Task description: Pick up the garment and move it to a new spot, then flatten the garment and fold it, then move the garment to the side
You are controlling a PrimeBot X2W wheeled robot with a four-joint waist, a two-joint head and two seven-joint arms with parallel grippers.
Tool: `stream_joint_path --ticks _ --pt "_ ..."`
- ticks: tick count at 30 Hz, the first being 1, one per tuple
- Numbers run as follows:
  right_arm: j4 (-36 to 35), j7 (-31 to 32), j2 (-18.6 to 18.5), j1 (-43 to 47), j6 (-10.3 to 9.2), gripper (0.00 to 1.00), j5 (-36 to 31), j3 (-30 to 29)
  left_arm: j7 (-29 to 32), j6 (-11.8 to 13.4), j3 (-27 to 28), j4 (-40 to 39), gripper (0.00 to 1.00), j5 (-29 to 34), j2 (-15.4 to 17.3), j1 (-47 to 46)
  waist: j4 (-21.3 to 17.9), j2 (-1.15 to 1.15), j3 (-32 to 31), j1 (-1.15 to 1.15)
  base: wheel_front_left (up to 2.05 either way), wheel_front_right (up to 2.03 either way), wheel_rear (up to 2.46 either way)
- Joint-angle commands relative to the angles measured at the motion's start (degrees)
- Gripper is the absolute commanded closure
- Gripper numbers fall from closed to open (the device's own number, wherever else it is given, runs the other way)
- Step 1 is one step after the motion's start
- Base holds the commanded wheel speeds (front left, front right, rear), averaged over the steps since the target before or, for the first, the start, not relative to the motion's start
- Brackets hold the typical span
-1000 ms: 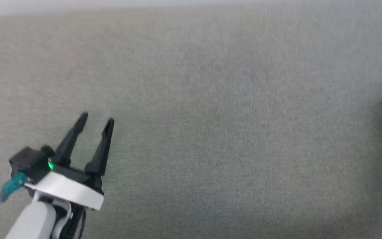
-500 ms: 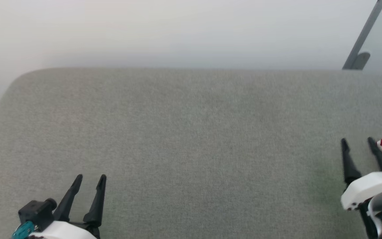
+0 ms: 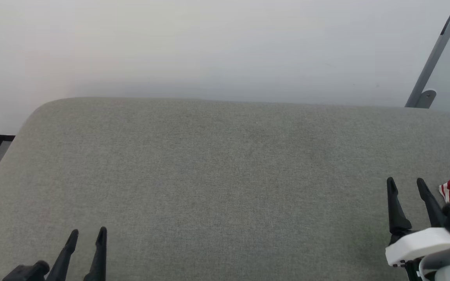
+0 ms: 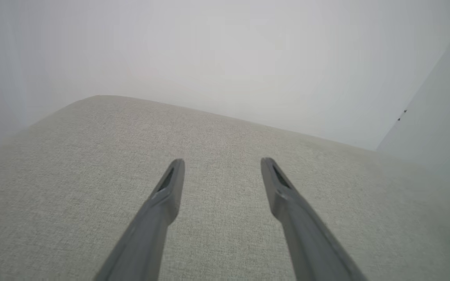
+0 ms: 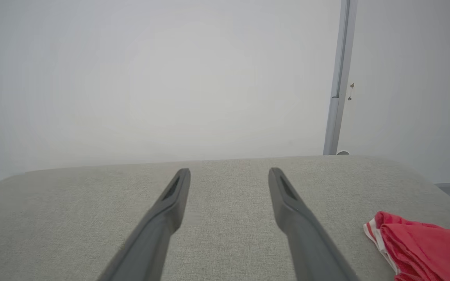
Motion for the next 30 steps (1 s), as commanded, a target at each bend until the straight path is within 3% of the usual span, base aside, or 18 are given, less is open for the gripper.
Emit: stream_joint_path --ticks 1,12,25,26,30 --pt "-0.70 -0.40 0.26 0.92 -0.13 0.00 -0.07 -0.16 -0.27 0.15 0.41 -0.53 0.00 0.78 0.24 0.88 0.20 -0.01 -0.13 0.00 0.00 0.00 0.00" --pt "-7.30 -0.52 2.23 7.09 -0.12 0.00 -1.53 -2.60 -0.27 0.15 1.62 -3.31 0.00 1.34 0.04 3.67 1.40 -0.01 -0.56 0.00 0.00 0.00 0.00" --pt "-8.19 0.57 3.26 7.60 -0.12 0.00 -1.47 -3.26 -0.28 0.15 1.68 -4.66 0.00 1.07 0.42 3.56 0.56 -0.01 -0.45 0.00 0.00 0.00 0.00" --pt "-7.87 0.43 3.12 7.39 0.00 1.00 -1.01 -3.27 0.03 -0.01 1.52 -4.26 1.00 0.94 0.08 3.42 0.57 -0.01 -0.45 0.00 0.00 0.00 0.00" --pt "-5.65 0.58 3.72 8.58 0.00 1.00 -0.72 -3.27 0.41 -0.01 0.92 -2.13 1.00 0.76 -1.36 3.57 0.55 -0.01 -0.43 0.00 0.00 0.00 0.00"
